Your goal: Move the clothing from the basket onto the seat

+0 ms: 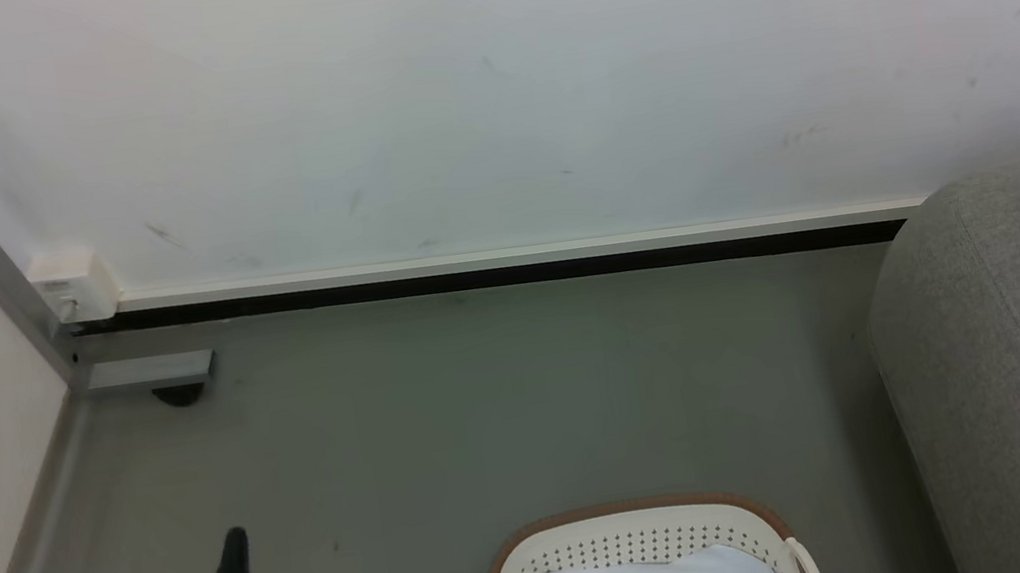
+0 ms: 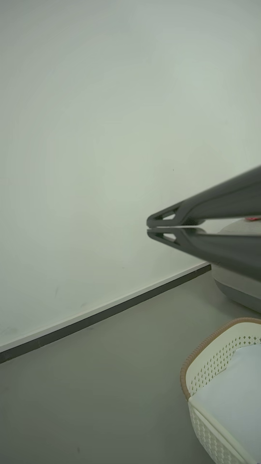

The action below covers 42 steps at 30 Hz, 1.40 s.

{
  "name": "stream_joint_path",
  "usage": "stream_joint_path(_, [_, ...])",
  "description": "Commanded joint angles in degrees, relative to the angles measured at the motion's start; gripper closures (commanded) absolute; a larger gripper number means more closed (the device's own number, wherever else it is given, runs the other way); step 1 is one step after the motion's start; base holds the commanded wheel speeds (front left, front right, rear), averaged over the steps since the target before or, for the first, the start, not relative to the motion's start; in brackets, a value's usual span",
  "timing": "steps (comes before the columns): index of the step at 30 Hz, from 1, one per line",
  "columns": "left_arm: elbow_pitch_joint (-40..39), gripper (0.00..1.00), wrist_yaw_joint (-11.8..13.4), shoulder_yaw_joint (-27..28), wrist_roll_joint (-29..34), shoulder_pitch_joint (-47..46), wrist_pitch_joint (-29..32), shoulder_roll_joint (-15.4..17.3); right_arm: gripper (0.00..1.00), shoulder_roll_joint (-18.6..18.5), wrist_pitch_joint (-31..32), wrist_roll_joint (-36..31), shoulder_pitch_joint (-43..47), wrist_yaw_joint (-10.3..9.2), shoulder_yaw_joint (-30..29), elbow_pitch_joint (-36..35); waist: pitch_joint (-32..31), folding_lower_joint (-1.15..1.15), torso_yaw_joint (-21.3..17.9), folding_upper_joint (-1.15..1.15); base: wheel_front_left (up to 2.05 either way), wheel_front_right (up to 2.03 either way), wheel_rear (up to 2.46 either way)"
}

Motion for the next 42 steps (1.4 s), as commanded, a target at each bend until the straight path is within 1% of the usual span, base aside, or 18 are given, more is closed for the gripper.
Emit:
stream_joint_path(1, [-0.35, 1.00, -0.32, 0.52, -1.19, -0.86, 0.41, -0.03, 1.00, -0.69, 0.41, 1.16, -1.25, -0.09, 0.00, -0.54, 0.04, 0.00, -0.02, 0.00, 0.00, 0.00, 0.00])
stream_joint_path(32, [-0.72, 1.00, -1.96, 3.41, -12.97, -1.74, 3.75, -0.84, 1.00, -0.79, 3.75, 14.04, -2.95, -0.12, 0.14, -0.75, 1.03, 0.00, -0.45, 0.00, 0.00, 0.00, 0.00])
stream_joint_path(42, [-0.73, 1.00, -1.80, 3.37, -12.87, -1.69, 3.76, -0.83, 1.00, -0.78, 3.75, 13.80, -2.95, -0.12, 0.14, -0.74, 1.04, 0.00, -0.45, 0.00, 0.00, 0.00, 0.00])
